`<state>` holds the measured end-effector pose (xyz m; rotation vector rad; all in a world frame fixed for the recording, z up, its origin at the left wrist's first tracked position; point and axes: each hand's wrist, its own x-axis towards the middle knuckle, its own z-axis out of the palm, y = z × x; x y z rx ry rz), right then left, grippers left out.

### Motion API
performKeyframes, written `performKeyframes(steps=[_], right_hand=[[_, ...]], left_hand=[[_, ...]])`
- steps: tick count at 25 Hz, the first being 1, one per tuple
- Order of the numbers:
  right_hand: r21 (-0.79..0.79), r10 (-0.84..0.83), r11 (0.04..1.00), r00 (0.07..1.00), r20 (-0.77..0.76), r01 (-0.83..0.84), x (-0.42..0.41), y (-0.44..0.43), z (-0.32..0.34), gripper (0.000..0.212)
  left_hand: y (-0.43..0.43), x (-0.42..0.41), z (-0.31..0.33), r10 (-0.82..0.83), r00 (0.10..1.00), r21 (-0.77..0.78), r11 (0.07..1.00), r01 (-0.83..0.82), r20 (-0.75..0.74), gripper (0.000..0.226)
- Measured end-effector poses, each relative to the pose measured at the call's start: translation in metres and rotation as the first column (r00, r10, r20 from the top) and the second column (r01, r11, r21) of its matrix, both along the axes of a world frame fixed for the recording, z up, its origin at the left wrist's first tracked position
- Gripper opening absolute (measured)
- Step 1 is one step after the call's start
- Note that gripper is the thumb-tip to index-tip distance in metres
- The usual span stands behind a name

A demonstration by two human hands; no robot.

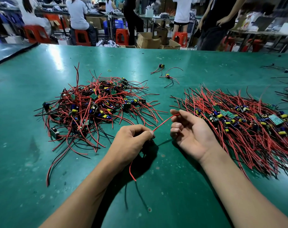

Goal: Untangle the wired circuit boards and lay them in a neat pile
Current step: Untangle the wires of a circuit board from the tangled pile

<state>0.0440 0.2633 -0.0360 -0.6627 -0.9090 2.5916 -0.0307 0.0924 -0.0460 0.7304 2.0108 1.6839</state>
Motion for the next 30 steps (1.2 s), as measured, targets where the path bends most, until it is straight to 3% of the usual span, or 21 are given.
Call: performKeyframes(steps=[4, 8, 12, 16, 20, 24, 30], right_hand=[[-0.032, 0.082, 0.996, 0.994, -0.067, -0.084, 0.0030, 0.0021, 0.0033, 0.024], [0.000, 0.042, 0.999, 0.998, -0.041, -0.042, 0.0020, 0.0022, 0.0034, 0.024], [-0.112, 0.131, 0.984, 0.989, -0.064, -0.138, 0.0045, 0.0058, 0.0059, 0.029], [-0.116, 0.140, 0.983, 0.990, -0.028, -0.142, 0.0053, 0.0075, 0.0051, 0.039], [-0.035, 0.181, 0.983, 0.982, -0.057, -0.183, 0.0060, 0.0062, 0.0060, 0.037], [0.063, 0.076, 0.995, 0.997, -0.005, -0.076, 0.0042, 0.0059, 0.0025, 0.041], [0.200, 0.021, 0.980, 1.000, 0.007, -0.022, 0.0014, 0.0059, -0.0029, 0.064]], left_hand=[[-0.0012, -0.0002, 0.0011, -0.011, 1.000, -0.013, 1.000, 0.011, -0.017, 0.015], [-0.0016, 0.0001, 0.0018, -0.011, 1.000, -0.002, 1.000, 0.011, 0.003, 0.015], [-0.0003, 0.0005, 0.0019, -0.018, 1.000, 0.009, 1.000, 0.018, 0.021, 0.015], [0.0000, -0.0003, 0.0010, -0.024, 0.999, 0.033, 0.999, 0.023, 0.041, 0.015], [0.0003, -0.0005, 0.0009, -0.043, 0.998, 0.019, 0.999, 0.043, 0.043, 0.014], [-0.0016, -0.0019, -0.0003, 0.013, 1.000, 0.011, 1.000, -0.013, 0.008, 0.014], [0.0005, -0.0014, 0.0024, 0.052, 0.998, 0.040, 0.998, -0.053, 0.041, 0.017]])
